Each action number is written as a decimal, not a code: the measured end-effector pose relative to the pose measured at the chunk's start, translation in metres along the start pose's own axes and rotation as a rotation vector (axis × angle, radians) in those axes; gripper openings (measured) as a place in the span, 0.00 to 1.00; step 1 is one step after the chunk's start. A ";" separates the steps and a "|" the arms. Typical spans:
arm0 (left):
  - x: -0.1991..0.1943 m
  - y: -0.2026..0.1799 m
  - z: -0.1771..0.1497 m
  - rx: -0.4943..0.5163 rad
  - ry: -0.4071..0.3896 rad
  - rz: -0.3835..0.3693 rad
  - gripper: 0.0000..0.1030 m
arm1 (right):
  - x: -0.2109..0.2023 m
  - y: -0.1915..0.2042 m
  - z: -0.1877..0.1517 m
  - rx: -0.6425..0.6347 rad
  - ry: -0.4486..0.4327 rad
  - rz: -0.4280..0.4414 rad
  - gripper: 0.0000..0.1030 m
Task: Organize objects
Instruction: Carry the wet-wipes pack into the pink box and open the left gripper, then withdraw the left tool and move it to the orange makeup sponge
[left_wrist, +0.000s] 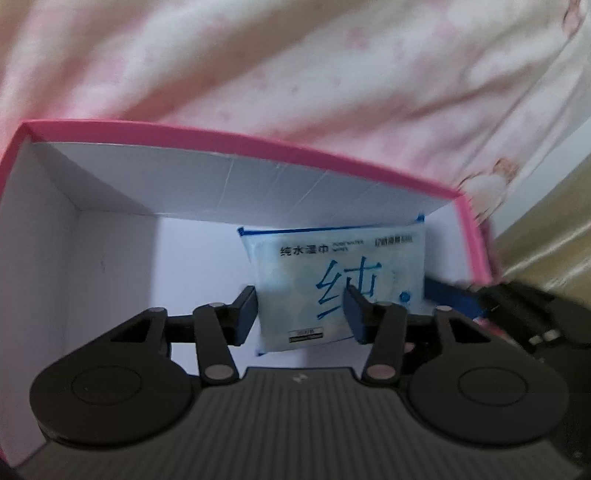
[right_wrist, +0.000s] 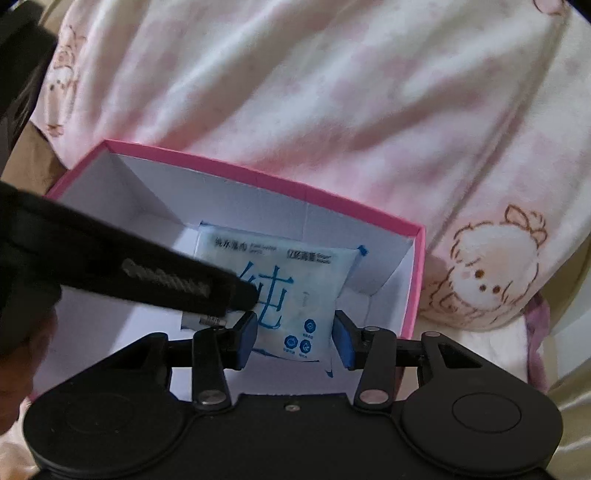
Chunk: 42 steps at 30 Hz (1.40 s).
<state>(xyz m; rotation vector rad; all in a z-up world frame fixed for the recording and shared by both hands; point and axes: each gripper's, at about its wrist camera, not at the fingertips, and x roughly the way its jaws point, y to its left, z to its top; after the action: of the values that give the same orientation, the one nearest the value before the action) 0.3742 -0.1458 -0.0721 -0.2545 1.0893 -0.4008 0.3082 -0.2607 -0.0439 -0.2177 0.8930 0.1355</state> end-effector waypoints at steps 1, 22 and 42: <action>0.002 -0.003 -0.001 0.015 -0.005 0.026 0.53 | 0.000 0.005 -0.001 -0.029 -0.005 -0.028 0.49; -0.175 -0.012 -0.060 0.391 0.088 0.082 0.63 | -0.172 0.003 -0.034 0.113 -0.021 0.259 0.65; -0.253 0.044 -0.170 0.487 0.143 0.006 0.71 | -0.225 0.108 -0.117 0.001 0.003 0.490 0.71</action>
<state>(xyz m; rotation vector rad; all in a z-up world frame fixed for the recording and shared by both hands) 0.1289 0.0032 0.0387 0.2120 1.0961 -0.6712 0.0576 -0.1905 0.0468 0.0067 0.9361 0.5895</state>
